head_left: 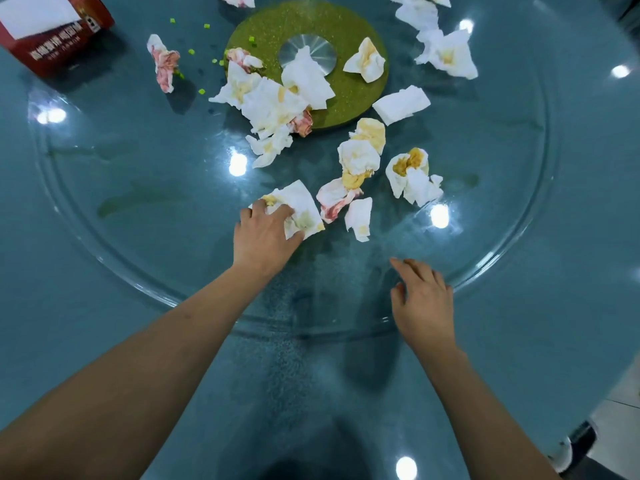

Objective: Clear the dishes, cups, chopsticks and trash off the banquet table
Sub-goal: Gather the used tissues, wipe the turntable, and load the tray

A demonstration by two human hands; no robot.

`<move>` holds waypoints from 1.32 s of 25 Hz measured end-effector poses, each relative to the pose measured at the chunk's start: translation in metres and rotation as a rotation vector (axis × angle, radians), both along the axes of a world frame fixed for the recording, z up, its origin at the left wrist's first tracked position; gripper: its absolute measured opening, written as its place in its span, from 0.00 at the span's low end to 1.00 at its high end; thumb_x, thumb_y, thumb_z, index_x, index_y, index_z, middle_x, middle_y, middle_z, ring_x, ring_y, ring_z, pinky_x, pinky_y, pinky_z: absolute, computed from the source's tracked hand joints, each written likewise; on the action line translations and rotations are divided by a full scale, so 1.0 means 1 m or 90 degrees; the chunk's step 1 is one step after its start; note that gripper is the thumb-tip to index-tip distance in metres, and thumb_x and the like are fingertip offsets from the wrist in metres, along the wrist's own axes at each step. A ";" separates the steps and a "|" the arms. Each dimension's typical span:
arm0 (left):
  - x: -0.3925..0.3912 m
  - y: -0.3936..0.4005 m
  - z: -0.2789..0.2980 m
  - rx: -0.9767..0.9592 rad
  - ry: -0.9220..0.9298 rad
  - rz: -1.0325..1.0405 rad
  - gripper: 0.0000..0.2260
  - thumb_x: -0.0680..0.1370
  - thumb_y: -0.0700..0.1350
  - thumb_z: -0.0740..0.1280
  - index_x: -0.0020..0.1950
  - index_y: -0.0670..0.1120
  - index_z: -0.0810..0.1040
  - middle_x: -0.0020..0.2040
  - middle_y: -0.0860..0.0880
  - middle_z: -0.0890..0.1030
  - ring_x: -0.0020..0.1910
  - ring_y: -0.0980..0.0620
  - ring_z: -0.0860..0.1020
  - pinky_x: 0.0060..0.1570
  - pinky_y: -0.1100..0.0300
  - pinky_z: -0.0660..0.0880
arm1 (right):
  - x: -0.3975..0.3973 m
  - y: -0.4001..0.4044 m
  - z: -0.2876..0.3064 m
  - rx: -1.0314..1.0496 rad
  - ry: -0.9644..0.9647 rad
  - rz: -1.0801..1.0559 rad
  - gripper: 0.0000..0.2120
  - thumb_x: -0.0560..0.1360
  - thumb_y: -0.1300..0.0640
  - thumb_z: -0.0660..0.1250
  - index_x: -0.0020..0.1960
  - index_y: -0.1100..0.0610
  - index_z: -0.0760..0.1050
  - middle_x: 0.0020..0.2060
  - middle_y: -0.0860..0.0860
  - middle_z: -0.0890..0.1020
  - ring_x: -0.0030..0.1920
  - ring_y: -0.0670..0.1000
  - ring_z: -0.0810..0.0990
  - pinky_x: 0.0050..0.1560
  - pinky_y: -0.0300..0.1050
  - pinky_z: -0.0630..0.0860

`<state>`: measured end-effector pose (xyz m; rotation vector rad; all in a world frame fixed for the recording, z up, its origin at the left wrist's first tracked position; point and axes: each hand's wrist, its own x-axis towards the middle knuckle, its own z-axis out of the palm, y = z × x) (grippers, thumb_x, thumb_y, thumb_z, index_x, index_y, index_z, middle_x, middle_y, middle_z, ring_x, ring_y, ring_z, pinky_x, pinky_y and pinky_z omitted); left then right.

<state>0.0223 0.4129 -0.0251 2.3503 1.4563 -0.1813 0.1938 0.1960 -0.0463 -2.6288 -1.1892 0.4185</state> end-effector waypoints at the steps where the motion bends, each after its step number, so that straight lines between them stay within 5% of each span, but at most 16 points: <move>1: -0.001 0.003 -0.001 0.006 -0.020 0.013 0.18 0.79 0.53 0.67 0.68 0.52 0.76 0.67 0.42 0.72 0.64 0.38 0.69 0.57 0.45 0.73 | -0.004 0.000 -0.001 0.013 0.000 0.000 0.23 0.78 0.62 0.65 0.71 0.51 0.75 0.65 0.51 0.78 0.62 0.58 0.75 0.65 0.57 0.68; 6: -0.011 0.021 0.005 0.055 -0.154 0.101 0.07 0.79 0.39 0.66 0.54 0.43 0.82 0.54 0.45 0.80 0.51 0.42 0.77 0.47 0.48 0.75 | -0.023 0.002 -0.005 0.049 -0.009 0.008 0.23 0.76 0.62 0.68 0.70 0.51 0.77 0.63 0.52 0.80 0.59 0.58 0.77 0.63 0.59 0.70; 13: 0.016 0.010 0.034 0.136 -0.352 -0.026 0.07 0.77 0.47 0.69 0.53 0.47 0.82 0.53 0.51 0.82 0.52 0.47 0.78 0.49 0.52 0.75 | -0.048 0.006 -0.006 0.068 -0.028 0.016 0.23 0.75 0.62 0.70 0.69 0.52 0.78 0.61 0.52 0.81 0.57 0.57 0.79 0.62 0.58 0.71; 15: 0.032 0.007 0.031 0.084 -0.298 -0.123 0.17 0.77 0.54 0.70 0.63 0.49 0.79 0.63 0.51 0.80 0.60 0.47 0.74 0.59 0.51 0.72 | -0.053 0.007 -0.005 0.058 -0.029 0.028 0.23 0.75 0.61 0.70 0.69 0.51 0.78 0.62 0.51 0.81 0.57 0.56 0.79 0.61 0.57 0.71; 17: 0.046 0.006 0.023 -0.001 -0.147 -0.206 0.33 0.76 0.61 0.70 0.77 0.51 0.67 0.77 0.53 0.67 0.73 0.45 0.64 0.71 0.46 0.64 | -0.057 0.007 -0.004 0.049 -0.030 0.044 0.23 0.75 0.60 0.70 0.70 0.51 0.77 0.62 0.51 0.80 0.57 0.55 0.79 0.61 0.56 0.72; 20: 0.061 0.015 0.010 0.001 0.017 -0.270 0.41 0.76 0.60 0.69 0.83 0.51 0.51 0.83 0.55 0.49 0.80 0.43 0.52 0.73 0.41 0.59 | -0.061 0.006 -0.004 0.062 -0.035 0.059 0.24 0.73 0.60 0.73 0.69 0.52 0.78 0.62 0.51 0.81 0.56 0.55 0.80 0.58 0.56 0.75; 23: 0.069 0.032 0.007 0.015 0.033 -0.269 0.35 0.78 0.50 0.69 0.80 0.49 0.57 0.81 0.49 0.58 0.74 0.39 0.63 0.70 0.41 0.66 | -0.064 0.008 -0.004 0.074 -0.031 0.066 0.25 0.71 0.61 0.74 0.67 0.52 0.79 0.61 0.50 0.82 0.55 0.55 0.81 0.56 0.55 0.76; 27: 0.079 0.050 0.012 0.035 -0.024 -0.244 0.23 0.78 0.41 0.67 0.72 0.47 0.66 0.65 0.44 0.75 0.60 0.39 0.73 0.59 0.45 0.72 | -0.068 0.010 -0.006 0.100 -0.028 0.076 0.25 0.68 0.61 0.77 0.64 0.52 0.81 0.58 0.49 0.83 0.51 0.54 0.82 0.53 0.54 0.77; 33: 0.117 0.076 0.026 0.188 -0.092 -0.264 0.23 0.78 0.46 0.66 0.72 0.45 0.70 0.64 0.42 0.73 0.62 0.38 0.69 0.60 0.42 0.71 | -0.073 0.011 -0.007 0.107 -0.007 0.092 0.24 0.69 0.59 0.77 0.64 0.52 0.81 0.59 0.48 0.83 0.52 0.51 0.82 0.54 0.52 0.77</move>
